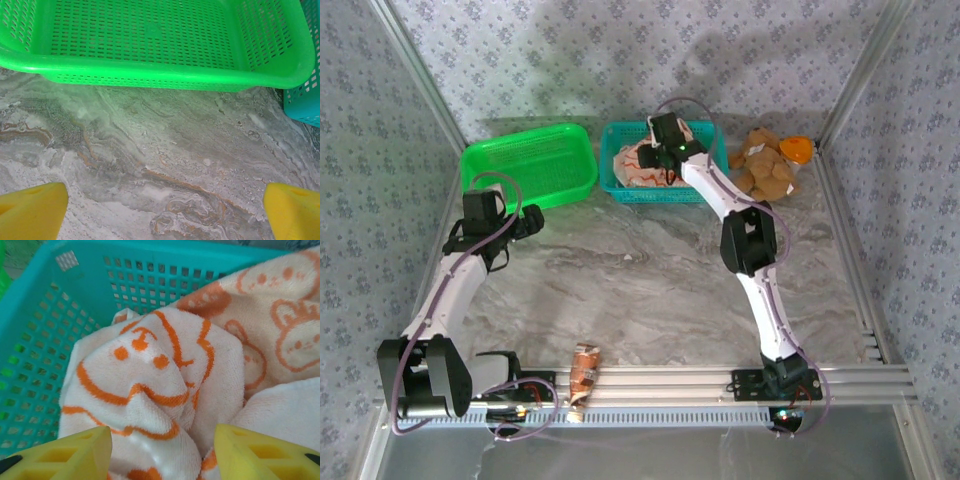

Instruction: Fold and stack the towels

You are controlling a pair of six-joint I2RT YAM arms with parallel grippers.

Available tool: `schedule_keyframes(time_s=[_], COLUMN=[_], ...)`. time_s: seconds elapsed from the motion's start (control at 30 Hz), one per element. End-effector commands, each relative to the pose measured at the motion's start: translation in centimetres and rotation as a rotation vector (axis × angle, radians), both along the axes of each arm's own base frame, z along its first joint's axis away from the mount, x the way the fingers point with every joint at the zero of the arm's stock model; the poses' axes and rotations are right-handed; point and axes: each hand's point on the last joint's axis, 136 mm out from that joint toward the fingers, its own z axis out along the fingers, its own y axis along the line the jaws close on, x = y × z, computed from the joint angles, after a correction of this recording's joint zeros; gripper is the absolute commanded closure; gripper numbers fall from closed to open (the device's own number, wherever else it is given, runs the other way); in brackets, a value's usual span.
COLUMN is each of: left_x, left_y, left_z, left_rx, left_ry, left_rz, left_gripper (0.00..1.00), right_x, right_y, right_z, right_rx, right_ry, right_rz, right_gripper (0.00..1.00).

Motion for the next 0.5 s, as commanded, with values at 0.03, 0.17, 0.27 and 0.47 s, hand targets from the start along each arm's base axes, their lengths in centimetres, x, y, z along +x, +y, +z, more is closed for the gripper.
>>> schedule_keyframes(time_s=[0.03,0.17,0.27,0.47], left_x=[0.3,0.3,0.2,0.2], left_y=[-0.5,-0.4,-0.4,-0.5], left_z=[0.7,0.7,0.8,1.0], left_rx=[0.006,0.013,0.014,0.010], left_ry=[-0.021,-0.023,-0.026,-0.032], left_rz=[-0.032,-0.029,-0.028,-0.031], left_gripper=[0.00,0.00,0.00,0.00], right_x=[0.6,0.5,0.5,0.7], right_y=[0.4,0.6,0.3,-0.7], right_z=[-3.4,-3.7,-1.5,6.2], right_rx=[-0.016,-0.018,-0.026,-0.049], right_ry=[0.035,0.040,0.002,-0.144], right_rz=[0.009,0.011,0.002,-0.013], right_gripper=[0.47,0.73,0.99,1.00])
